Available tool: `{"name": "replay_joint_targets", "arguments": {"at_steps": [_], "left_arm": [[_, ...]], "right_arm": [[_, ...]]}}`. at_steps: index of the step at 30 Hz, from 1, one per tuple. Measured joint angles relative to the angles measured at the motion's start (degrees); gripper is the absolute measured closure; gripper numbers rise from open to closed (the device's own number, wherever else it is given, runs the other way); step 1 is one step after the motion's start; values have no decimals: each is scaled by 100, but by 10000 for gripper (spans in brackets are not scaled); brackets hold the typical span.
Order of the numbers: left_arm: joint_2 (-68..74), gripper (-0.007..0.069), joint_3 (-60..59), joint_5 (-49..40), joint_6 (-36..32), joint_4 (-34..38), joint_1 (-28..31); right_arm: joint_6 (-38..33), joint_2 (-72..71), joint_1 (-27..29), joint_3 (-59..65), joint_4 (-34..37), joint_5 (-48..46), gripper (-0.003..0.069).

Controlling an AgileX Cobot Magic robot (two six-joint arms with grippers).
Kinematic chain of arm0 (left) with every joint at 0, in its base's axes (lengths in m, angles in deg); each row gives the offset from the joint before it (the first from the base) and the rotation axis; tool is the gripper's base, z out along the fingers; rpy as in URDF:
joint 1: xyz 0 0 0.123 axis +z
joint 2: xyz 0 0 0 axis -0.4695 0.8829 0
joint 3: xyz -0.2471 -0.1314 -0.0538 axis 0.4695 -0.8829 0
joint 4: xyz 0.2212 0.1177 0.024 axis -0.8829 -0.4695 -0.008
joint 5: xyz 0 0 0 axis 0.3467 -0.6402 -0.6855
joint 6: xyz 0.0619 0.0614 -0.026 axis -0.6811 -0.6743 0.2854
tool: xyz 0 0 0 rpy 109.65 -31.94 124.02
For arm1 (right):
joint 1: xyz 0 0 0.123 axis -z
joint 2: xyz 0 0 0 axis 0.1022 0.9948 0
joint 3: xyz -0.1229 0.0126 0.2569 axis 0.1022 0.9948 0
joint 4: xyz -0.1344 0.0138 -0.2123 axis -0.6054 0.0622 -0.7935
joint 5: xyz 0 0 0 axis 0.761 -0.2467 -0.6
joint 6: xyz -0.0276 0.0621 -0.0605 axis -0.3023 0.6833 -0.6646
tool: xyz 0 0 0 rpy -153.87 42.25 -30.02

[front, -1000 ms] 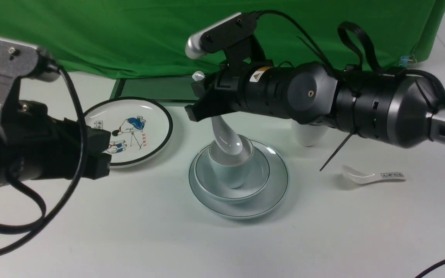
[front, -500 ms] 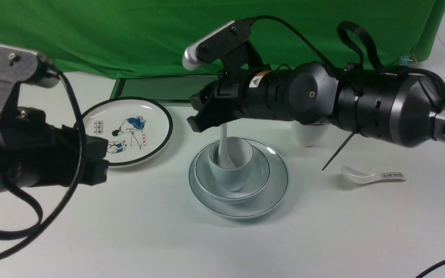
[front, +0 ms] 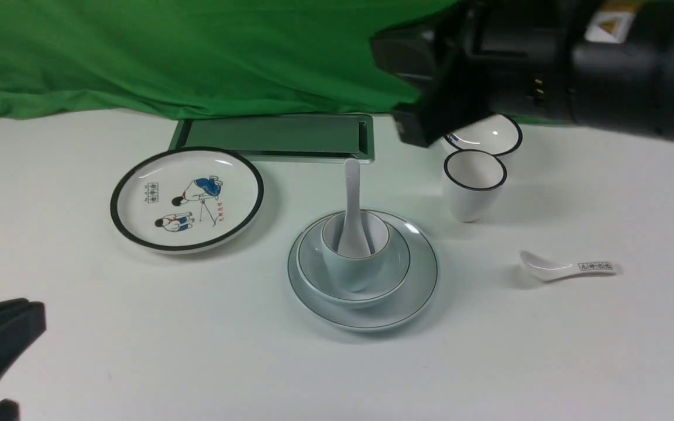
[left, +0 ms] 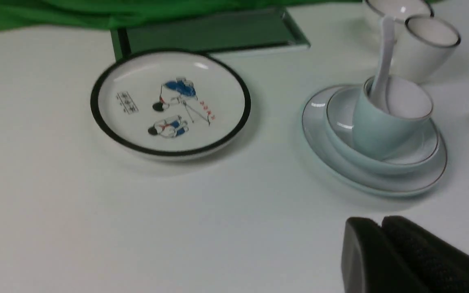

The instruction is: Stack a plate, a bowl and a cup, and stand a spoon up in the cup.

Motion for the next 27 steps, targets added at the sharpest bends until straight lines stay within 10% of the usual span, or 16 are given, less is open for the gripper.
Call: {"name": "replay_joint_targets", "arguments": {"at_steps": [11,27], "left_arm": [[-521,661,-32,56,-23,0,0],[-521,659,-32,73,-85,0,0]], "right_arm": [[0,-2796,0,2447,-13,913,626],[-5,-3378,0,2779,-13,930,574]]}}
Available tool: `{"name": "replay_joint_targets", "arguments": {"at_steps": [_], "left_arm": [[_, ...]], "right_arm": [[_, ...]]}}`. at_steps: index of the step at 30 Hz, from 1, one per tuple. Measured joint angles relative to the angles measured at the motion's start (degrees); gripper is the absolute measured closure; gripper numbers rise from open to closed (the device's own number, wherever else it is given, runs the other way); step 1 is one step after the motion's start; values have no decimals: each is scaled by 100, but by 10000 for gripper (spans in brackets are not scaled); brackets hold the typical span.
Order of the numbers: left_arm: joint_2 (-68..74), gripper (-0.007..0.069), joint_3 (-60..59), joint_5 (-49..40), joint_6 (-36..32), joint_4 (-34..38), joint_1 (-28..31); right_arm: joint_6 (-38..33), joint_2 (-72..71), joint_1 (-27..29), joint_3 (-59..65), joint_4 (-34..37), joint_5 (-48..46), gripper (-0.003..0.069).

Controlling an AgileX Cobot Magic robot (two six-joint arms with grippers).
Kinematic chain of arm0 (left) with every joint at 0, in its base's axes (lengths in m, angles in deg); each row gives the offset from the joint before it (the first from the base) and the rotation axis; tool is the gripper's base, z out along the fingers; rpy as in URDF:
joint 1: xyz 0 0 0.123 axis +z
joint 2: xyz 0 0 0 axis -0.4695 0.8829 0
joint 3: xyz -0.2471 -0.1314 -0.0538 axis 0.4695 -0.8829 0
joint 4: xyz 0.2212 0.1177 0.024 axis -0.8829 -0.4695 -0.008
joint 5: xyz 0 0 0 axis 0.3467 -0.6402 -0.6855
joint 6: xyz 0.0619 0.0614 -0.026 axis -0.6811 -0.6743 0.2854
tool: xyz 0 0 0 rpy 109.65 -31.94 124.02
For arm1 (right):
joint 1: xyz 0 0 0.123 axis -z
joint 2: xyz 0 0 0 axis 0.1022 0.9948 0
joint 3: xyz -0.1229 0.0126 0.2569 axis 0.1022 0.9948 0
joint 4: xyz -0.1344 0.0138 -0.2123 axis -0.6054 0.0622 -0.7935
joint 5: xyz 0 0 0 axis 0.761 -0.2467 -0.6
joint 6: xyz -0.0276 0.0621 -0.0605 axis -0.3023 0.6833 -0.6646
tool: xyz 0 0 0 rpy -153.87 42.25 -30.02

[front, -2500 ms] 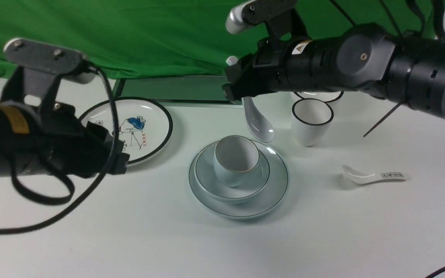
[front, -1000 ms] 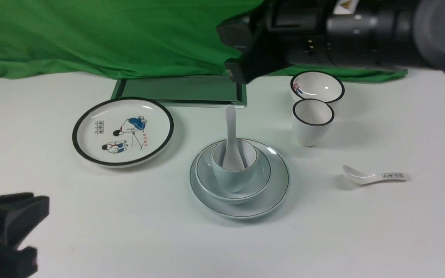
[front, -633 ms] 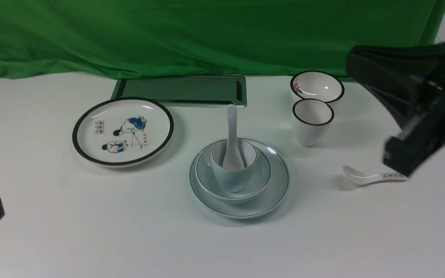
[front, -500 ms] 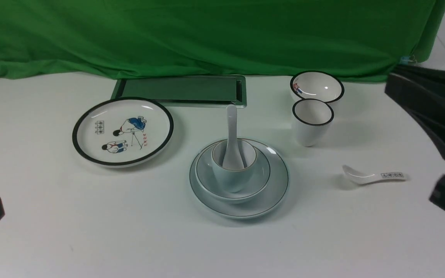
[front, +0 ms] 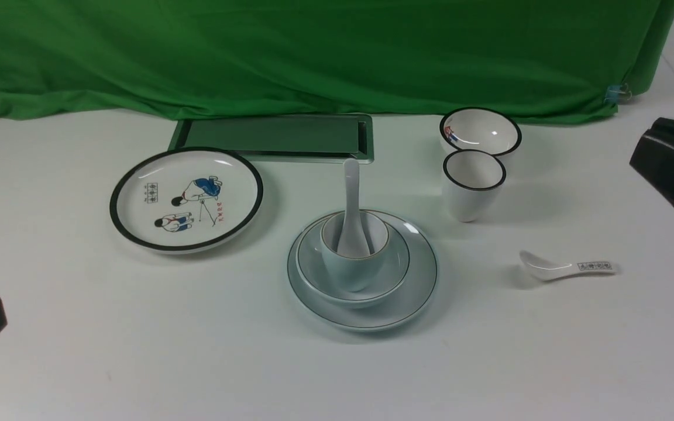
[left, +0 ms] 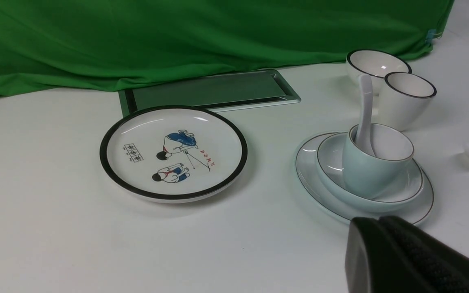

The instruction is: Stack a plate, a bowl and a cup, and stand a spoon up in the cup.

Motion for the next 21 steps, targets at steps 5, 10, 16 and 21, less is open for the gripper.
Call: {"name": "replay_joint_targets", "arguments": {"at_steps": [5,10,16,21], "left_arm": [[0,656,0,2,0,0,0],[0,656,-2,2,-1,0,0],[0,656,-2,2,-1,0,0],[0,656,-2,2,-6,0,0]], "right_arm": [[0,-30,0,53,-5,388,620],[0,-424,65,943,-12,1343,645],[237,-1394,674,2378,-18,1857,645],[352,-2744,955,3332,-18,1947,645]]}}
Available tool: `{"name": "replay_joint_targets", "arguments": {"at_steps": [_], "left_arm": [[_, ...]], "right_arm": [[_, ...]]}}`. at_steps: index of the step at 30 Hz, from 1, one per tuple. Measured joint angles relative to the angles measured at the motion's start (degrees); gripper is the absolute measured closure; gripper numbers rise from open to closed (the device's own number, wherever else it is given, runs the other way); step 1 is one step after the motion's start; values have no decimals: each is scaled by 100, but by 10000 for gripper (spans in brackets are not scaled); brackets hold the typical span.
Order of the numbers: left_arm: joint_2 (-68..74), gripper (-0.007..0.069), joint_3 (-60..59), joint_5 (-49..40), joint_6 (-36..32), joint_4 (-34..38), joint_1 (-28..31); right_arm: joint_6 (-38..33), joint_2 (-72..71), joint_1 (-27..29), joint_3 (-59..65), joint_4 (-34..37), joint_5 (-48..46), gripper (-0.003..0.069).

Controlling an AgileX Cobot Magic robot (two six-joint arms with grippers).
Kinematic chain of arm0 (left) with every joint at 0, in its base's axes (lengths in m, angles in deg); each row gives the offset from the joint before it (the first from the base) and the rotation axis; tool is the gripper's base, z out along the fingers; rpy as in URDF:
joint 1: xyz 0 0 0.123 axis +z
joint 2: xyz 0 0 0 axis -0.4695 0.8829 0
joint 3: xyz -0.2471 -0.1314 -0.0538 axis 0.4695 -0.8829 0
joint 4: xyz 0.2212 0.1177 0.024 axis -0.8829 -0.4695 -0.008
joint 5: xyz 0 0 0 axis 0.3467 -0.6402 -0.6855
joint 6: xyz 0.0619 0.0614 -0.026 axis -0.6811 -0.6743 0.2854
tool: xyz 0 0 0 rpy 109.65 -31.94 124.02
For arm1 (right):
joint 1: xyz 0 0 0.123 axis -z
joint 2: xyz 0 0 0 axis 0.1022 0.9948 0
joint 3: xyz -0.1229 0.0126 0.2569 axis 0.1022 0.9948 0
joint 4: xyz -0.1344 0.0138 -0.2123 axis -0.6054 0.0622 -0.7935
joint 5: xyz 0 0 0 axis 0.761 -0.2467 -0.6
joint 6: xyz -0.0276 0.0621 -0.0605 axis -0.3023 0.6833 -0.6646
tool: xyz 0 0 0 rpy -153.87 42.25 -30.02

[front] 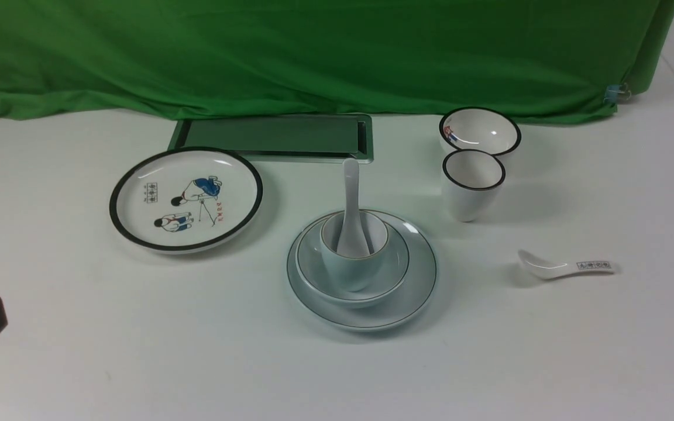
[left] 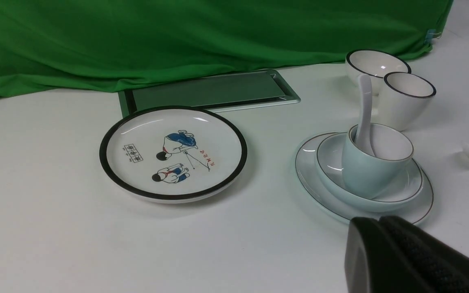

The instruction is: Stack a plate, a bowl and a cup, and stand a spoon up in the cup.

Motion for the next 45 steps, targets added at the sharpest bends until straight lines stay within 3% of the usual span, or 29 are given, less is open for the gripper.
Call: {"name": "replay_joint_targets", "arguments": {"at_steps": [5,8,10,12,16,26,45], "left_arm": [[-2,656,0,0,0,0,0],[-2,656,0,0,0,0,0],[-2,656,0,0,0,0,0],[-2,656,0,0,0,0,0],[-2,656,0,0,0,0,0],[-2,656,0,8,0,0,0],[-2,656,0,8,0,0,0]], "right_arm": [[-72,-553,476,314,-666,75,648],[536,-589,1165,315,-1142,-173,648],[1726,-589,2226,323,-2067,-856,648],[2529,-589,2833,323,-2654,-1333,648],[3020,-593,3463,330,-3001,-2087,648],[3282,-980,3242,330,-3141,-3350,648],[3487,-989,3224,330,-3141,-3475,624]]}}
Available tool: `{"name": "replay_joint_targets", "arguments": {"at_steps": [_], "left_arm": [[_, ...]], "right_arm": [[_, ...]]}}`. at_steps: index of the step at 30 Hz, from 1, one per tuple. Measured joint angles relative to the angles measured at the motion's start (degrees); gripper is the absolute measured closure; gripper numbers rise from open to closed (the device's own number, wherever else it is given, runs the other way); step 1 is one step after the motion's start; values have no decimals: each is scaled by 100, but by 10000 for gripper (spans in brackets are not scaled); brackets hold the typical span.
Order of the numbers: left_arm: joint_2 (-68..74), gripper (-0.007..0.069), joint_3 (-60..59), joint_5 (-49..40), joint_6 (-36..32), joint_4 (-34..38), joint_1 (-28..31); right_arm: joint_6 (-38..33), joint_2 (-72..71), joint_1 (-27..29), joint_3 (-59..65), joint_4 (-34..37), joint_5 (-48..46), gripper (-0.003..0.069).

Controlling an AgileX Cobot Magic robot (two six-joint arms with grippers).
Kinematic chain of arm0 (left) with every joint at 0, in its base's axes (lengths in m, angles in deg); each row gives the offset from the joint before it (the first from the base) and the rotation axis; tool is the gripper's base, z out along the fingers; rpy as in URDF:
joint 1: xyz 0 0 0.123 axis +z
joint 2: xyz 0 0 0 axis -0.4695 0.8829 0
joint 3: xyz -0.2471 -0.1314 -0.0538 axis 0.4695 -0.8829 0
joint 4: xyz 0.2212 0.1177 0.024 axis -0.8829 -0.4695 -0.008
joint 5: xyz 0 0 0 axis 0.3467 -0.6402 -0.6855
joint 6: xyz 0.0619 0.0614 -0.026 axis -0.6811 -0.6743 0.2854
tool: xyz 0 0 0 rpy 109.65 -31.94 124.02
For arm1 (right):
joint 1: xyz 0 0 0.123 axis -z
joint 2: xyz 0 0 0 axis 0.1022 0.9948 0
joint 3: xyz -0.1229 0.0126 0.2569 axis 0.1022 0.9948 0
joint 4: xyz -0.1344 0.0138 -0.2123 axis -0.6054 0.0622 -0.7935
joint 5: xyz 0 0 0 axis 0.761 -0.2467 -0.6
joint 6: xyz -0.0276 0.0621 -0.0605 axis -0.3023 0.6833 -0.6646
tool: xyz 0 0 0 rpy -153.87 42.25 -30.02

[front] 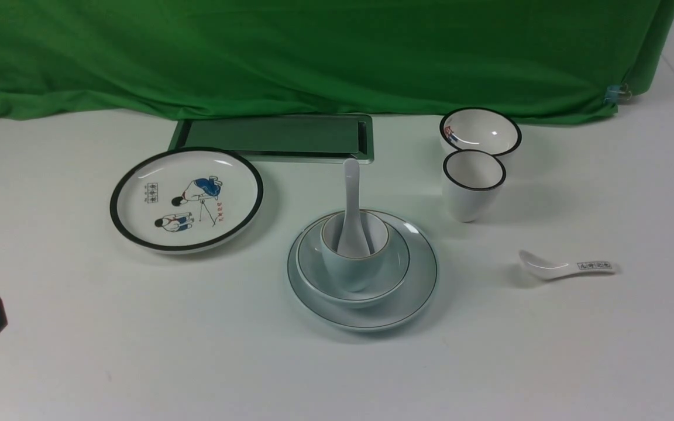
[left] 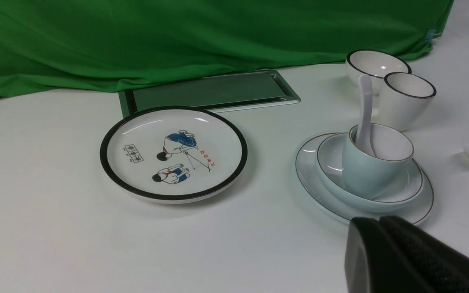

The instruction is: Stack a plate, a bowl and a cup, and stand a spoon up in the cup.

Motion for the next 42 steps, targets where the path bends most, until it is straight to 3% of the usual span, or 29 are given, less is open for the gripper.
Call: {"name": "replay_joint_targets", "arguments": {"at_steps": [9,13,15,18,22,27,42], "left_arm": [[0,656,-116,175,-107,-308,0],[-93,656,-769,1257,-171,-314,286],[-373,656,-1529,2256,-512,-35,765],[-843,655,-2287,2670,-708,249,1366],[-1439,655,-2817,2355,-754,394,1898],[-1566,655,-2859,1611,-990,503,2103],[-1566,655,-2859,1955,-1088,419,2114]], "right_arm": [[24,0,0,0,0,0,601],[24,0,0,0,0,4,591],[25,0,0,0,0,4,582],[25,0,0,0,0,4,576],[25,0,0,0,0,4,567],[30,0,0,0,0,-1,548],[36,0,0,0,0,5,517]]}}
